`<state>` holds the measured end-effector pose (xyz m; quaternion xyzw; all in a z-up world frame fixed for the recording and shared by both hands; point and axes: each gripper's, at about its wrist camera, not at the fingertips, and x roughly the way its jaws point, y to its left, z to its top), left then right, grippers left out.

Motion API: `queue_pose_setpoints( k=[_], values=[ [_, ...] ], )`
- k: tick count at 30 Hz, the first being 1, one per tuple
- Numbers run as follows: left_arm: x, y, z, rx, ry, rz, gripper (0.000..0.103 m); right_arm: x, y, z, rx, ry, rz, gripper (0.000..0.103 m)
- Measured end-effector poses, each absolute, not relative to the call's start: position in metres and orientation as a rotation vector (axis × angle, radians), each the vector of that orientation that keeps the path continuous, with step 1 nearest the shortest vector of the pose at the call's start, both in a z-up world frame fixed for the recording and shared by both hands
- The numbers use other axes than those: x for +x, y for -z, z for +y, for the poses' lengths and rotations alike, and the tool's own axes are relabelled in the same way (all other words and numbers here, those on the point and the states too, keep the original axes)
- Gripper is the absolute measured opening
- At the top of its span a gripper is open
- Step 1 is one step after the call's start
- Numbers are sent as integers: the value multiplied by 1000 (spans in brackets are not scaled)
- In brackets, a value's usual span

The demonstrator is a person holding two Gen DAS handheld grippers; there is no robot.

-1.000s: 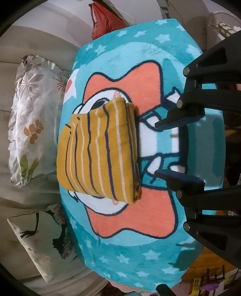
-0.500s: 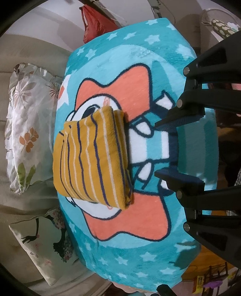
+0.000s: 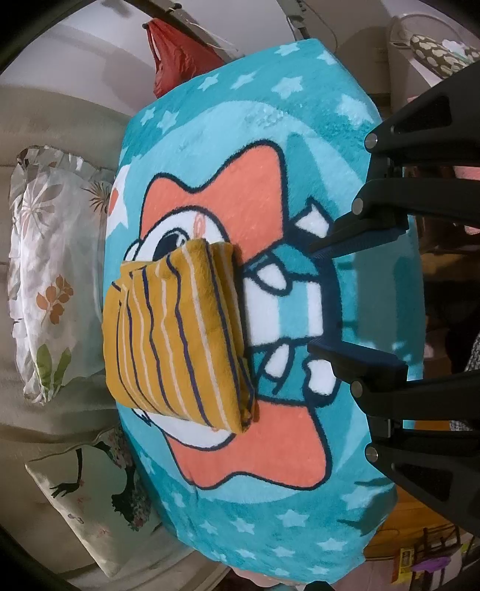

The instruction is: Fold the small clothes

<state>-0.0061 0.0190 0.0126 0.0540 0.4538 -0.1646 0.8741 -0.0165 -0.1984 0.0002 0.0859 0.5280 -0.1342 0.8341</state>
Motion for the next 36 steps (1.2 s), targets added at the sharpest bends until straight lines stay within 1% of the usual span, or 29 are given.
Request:
queue_pose_setpoints(
  k=[10, 23, 36],
  values=[
    [-11, -17, 15, 125, 345, 919, 82, -22, 0, -203, 186, 291, 1118, 49],
    [-20, -27, 16, 201, 293, 824, 82, -22, 1, -199, 183, 294, 1122, 49],
    [-12, -24, 26, 185, 285, 838, 82, -12, 5, -186, 170, 282, 1137, 50]
  ],
)
